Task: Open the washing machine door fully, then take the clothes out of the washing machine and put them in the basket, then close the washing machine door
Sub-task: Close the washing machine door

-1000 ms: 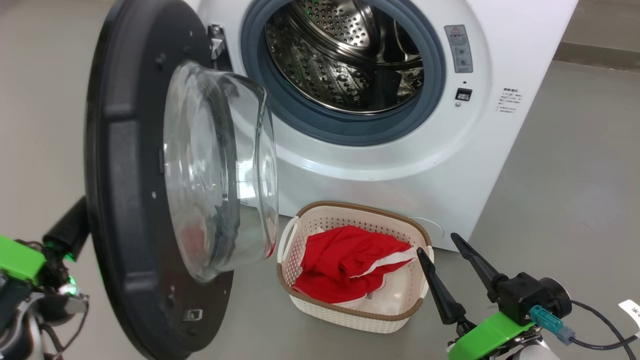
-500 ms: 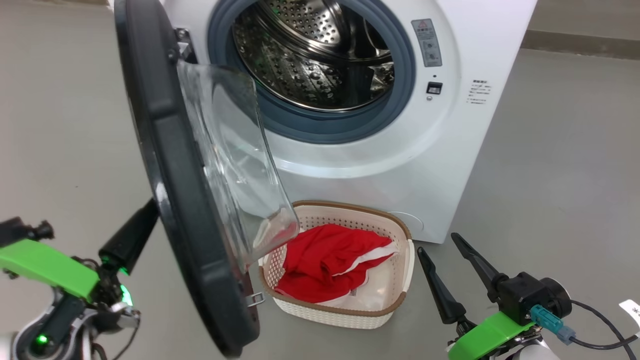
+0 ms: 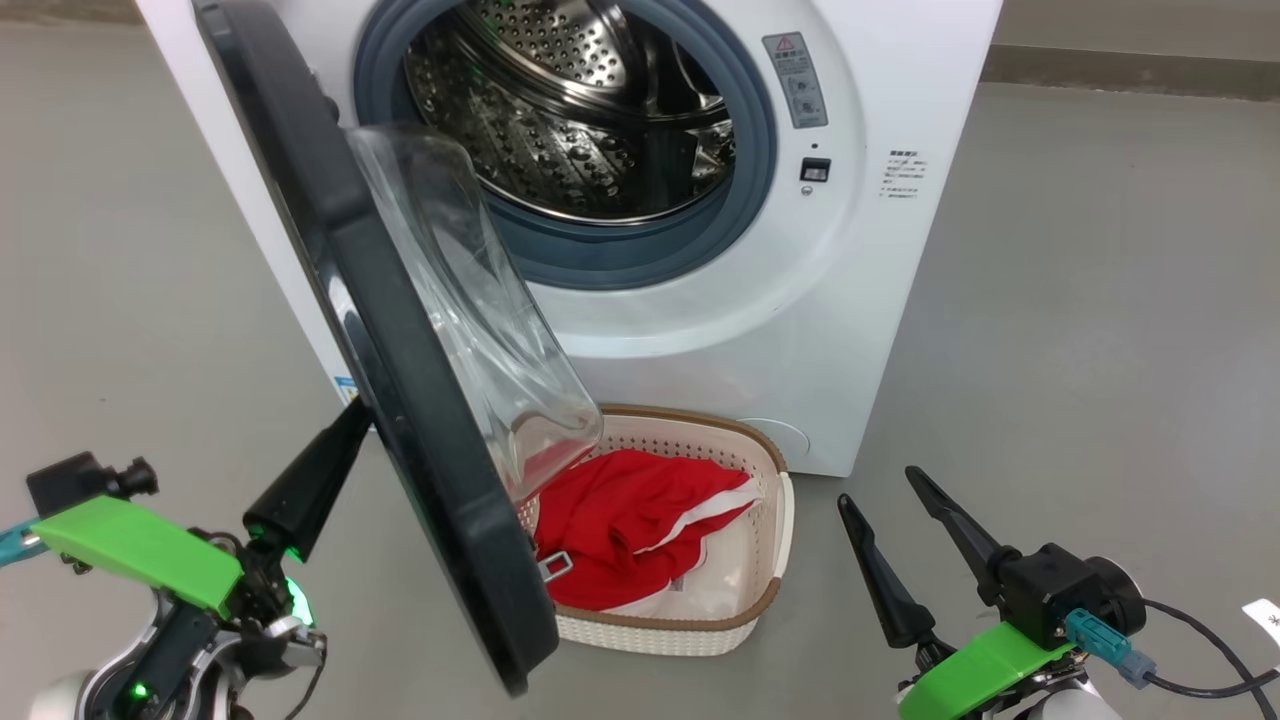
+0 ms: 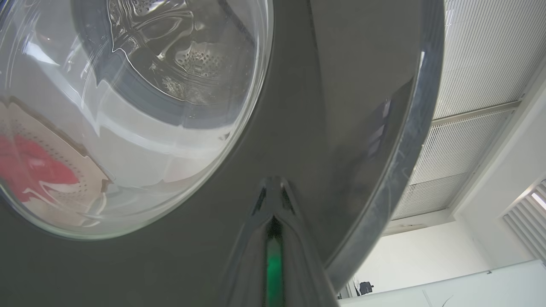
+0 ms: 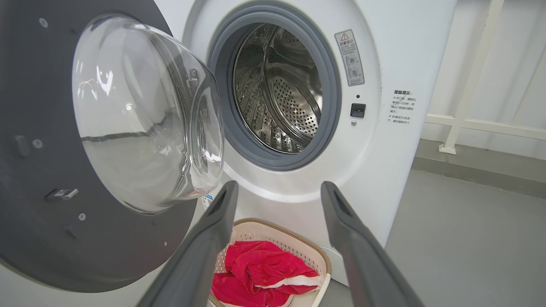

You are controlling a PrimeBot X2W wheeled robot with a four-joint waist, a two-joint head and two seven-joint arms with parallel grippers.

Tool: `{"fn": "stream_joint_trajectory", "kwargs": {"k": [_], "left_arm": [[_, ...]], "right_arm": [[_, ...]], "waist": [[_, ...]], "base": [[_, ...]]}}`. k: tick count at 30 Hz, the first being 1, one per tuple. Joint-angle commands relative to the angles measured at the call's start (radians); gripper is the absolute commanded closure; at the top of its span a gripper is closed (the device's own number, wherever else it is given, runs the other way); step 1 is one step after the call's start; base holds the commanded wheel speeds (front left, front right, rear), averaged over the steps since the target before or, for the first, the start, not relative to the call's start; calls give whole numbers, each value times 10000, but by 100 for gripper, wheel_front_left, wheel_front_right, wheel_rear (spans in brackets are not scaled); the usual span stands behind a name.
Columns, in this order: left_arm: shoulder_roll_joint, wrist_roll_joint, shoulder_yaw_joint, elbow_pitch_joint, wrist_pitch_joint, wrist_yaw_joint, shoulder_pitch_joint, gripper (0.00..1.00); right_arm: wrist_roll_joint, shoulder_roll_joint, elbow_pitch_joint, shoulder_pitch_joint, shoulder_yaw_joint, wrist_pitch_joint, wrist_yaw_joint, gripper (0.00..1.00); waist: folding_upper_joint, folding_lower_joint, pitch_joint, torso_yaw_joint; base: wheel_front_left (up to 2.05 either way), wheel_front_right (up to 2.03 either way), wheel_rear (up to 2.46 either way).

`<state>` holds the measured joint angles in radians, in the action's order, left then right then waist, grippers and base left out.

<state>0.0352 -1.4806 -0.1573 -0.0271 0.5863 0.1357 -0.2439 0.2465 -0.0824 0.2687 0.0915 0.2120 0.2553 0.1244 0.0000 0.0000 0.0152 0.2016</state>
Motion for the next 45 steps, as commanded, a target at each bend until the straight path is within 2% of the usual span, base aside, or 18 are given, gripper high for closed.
{"fn": "stream_joint_trajectory", "kwargs": {"k": [1, 9, 10, 12, 13, 14, 21, 24, 29, 33, 38, 45], "left_arm": [[151, -151, -140, -390, -55, -108, -27, 100], [244, 80, -288, -386, -455, -135, 102, 100], [291, 203, -307, -398, -552, -191, 113, 92], [425, 631, -276, -504, -819, -344, 192, 60], [511, 916, -272, -565, -1021, -475, 239, 26], [612, 1254, -270, -609, -1263, -609, 288, 0], [1666, 4470, 339, -666, -3138, -1969, 572, 0], [2136, 6409, 748, -657, -4404, -2242, 720, 0], [2590, 9071, 1223, -469, -6464, -2227, 1052, 0], [2774, 10400, 1534, -110, -7734, -2142, 1293, 0], [2668, 11186, 1586, 228, -8337, -1905, 1591, 0], [2347, 11704, 1509, 540, -8471, -1813, 2016, 0]], "right_arm": [[48, -28, -206, 292, 230, 65, 63, 0], [61, -7, -190, 274, 256, 65, 63, 0], [69, -2, -190, 280, 258, 65, 63, 0], [88, 4, -193, 282, 254, 65, 63, 0], [95, 4, -195, 279, 250, 65, 63, 0], [103, 5, -194, 276, 240, 65, 63, 0], [128, 16, -207, 287, 172, 65, 63, 0], [141, 28, -217, 307, 161, 65, 63, 0], [163, 76, -229, 315, 222, 65, 63, 0], [169, 94, -255, 312, 223, 65, 63, 0], [174, 102, -279, 323, 199, 65, 63, 0], [177, 117, -312, 310, 176, 65, 63, 0]], "waist": [[0, 0, -39, -85], [0, 0, -37, -186], [0, 0, -20, -197], [0, 0, 6, -213], [0, 0, 16, -218], [0, 0, 26, -223], [0, 0, 90, -219], [0, 0, 112, -209], [0, 0, 142, -235], [0, 0, 185, -256], [0, 0, 232, -304], [0, 0, 303, -317]], "base": [[0, 0, 0], [0, 0, 0], [0, 0, 0], [0, 0, 0], [0, 0, 0], [0, 0, 0], [0, 0, 0], [0, 0, 0], [0, 0, 0], [0, 0, 0], [0, 0, 0], [0, 0, 0]]}}
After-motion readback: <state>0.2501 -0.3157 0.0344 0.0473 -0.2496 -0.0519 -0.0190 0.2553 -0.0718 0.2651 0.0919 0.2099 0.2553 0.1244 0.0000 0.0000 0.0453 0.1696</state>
